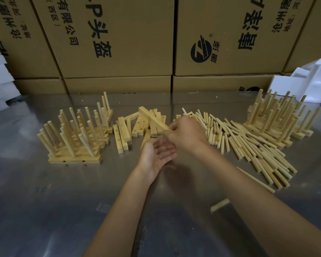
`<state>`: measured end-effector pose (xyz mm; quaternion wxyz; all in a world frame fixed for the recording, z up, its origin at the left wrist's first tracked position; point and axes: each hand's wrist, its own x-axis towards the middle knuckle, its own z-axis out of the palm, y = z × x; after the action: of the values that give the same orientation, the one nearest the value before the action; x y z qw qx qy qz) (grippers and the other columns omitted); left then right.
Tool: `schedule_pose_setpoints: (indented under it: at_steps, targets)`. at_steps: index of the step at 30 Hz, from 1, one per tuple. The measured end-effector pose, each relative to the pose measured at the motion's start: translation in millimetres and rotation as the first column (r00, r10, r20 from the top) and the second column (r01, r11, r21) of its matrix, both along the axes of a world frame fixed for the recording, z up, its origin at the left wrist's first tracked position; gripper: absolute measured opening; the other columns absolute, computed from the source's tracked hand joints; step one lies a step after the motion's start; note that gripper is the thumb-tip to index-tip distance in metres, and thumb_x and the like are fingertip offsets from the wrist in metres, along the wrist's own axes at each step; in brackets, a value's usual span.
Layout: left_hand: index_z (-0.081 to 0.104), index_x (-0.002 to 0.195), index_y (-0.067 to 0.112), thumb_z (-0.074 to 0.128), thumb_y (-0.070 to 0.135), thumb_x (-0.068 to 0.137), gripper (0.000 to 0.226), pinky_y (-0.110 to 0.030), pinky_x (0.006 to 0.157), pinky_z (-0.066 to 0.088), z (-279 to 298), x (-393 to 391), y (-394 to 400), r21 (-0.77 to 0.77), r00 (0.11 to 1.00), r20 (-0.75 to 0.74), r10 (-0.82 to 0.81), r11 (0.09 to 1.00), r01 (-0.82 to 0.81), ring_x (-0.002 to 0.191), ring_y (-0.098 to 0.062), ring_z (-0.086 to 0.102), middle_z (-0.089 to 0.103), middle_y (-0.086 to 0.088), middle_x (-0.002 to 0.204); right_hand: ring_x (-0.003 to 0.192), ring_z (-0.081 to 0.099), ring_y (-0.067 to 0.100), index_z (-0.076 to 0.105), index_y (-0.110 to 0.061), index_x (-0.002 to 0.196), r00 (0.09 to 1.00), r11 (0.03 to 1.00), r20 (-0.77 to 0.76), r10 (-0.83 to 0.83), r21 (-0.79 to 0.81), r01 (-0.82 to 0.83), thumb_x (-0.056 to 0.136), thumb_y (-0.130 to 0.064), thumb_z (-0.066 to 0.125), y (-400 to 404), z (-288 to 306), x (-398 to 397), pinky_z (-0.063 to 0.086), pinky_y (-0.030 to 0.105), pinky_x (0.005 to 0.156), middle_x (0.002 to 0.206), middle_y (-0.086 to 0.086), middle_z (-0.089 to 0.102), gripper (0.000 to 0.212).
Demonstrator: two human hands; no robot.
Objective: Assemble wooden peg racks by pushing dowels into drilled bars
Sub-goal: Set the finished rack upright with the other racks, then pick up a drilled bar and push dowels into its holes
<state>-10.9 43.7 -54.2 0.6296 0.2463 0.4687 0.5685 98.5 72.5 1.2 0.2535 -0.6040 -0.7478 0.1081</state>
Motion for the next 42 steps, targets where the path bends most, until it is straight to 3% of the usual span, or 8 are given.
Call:
schedule_pose_setpoints:
  at_steps: [3,7,13,17,22,32,38,42]
  targets:
    - [0.055,0.129,0.001,0.038,0.044,0.107,0.052,-0.037,0.071,0.06,2.9,-1.2,-2.0,0.09,0.999,0.038,0.024,0.996,-0.028,0.088,-0.031,0.074,0.07,-0.021,0.108,0.077,0.058,0.017,0.077,-0.024,0.079,0.992,0.969,0.122,-0.026,0.248,-0.005,0.088,-0.035,0.064,-24.7,-10.8,29.2,0.039,0.026,0.059,0.07,-0.004,0.066,0.019]
    - [0.061,0.116,0.007,0.045,0.036,0.106,0.034,-0.03,0.067,0.06,3.3,5.6,-7.0,0.192,1.0,0.015,-0.01,0.981,0.007,0.091,-0.024,0.076,0.077,-0.01,0.099,0.083,0.054,0.013,0.077,-0.016,0.099,0.959,0.876,0.281,0.037,0.453,-0.166,0.083,-0.03,0.076,-51.6,-28.0,47.5,0.043,0.025,0.063,0.086,-0.004,0.067,0.021]
    - [0.053,0.122,0.01,0.046,0.02,0.106,0.02,-0.035,0.063,0.06,4.2,4.1,-11.7,0.187,0.999,0.029,-0.043,0.982,0.037,0.082,-0.023,0.07,0.069,-0.015,0.102,0.098,0.055,0.009,0.073,-0.026,0.113,0.958,0.909,0.101,0.268,0.302,-0.286,0.088,-0.048,0.067,-61.2,-40.3,56.4,0.05,0.028,0.077,0.104,-0.01,0.065,0.034]
    - [0.058,0.118,0.007,0.051,0.018,0.104,0.02,-0.031,0.06,0.059,4.1,2.5,-11.6,0.2,1.0,-0.011,-0.025,0.979,0.027,0.072,-0.021,0.068,0.068,-0.013,0.091,0.101,0.059,0.01,0.074,-0.023,0.111,0.981,0.969,-0.183,0.055,0.246,-0.008,0.095,-0.033,0.06,-43.6,-39.1,88.2,0.05,0.029,0.084,0.108,-0.007,0.068,0.023]
    - [0.06,0.118,0.005,0.06,0.018,0.099,0.023,-0.032,0.062,0.059,1.1,2.5,-9.8,0.218,0.998,-0.05,-0.04,0.975,0.05,0.072,-0.022,0.07,0.07,-0.011,0.085,0.117,0.05,0.032,0.074,-0.011,0.105,0.914,0.911,0.04,-0.404,0.11,0.398,0.09,-0.022,0.061,-25.0,-42.3,156.0,0.044,0.041,0.091,0.116,0.012,0.065,0.022]
    - [0.063,0.118,0.008,0.064,0.017,0.096,0.024,-0.033,0.06,0.059,1.2,6.4,-13.8,0.216,0.99,-0.119,-0.072,0.972,0.096,0.07,-0.022,0.07,0.071,-0.01,0.087,0.126,0.042,0.029,0.069,-0.021,0.082,0.912,0.916,0.112,-0.395,-0.029,0.4,0.085,-0.046,0.068,-21.2,-50.3,149.9,0.036,0.046,0.106,0.122,0.007,0.056,0.025]
    - [0.063,0.119,0.007,0.066,0.016,0.094,0.027,-0.035,0.059,0.058,3.4,6.1,-14.6,0.201,0.986,-0.135,-0.1,0.971,0.126,0.07,-0.022,0.069,0.07,-0.013,0.095,0.129,0.037,0.031,0.071,-0.018,0.083,0.902,0.893,0.098,-0.421,-0.129,0.431,0.082,-0.039,0.069,-22.8,-45.8,148.2,0.029,0.047,0.108,0.128,0.008,0.053,0.021]
    - [0.062,0.121,0.009,0.063,0.016,0.097,0.025,-0.036,0.059,0.058,5.6,5.6,-14.9,0.191,0.986,-0.121,-0.117,0.972,0.139,0.07,-0.022,0.067,0.07,-0.01,0.094,0.12,0.045,0.029,0.072,-0.018,0.083,0.9,0.899,-0.04,-0.435,0.039,0.436,0.085,-0.024,0.066,-26.5,-42.0,147.9,0.036,0.043,0.099,0.117,0.007,0.059,0.009]
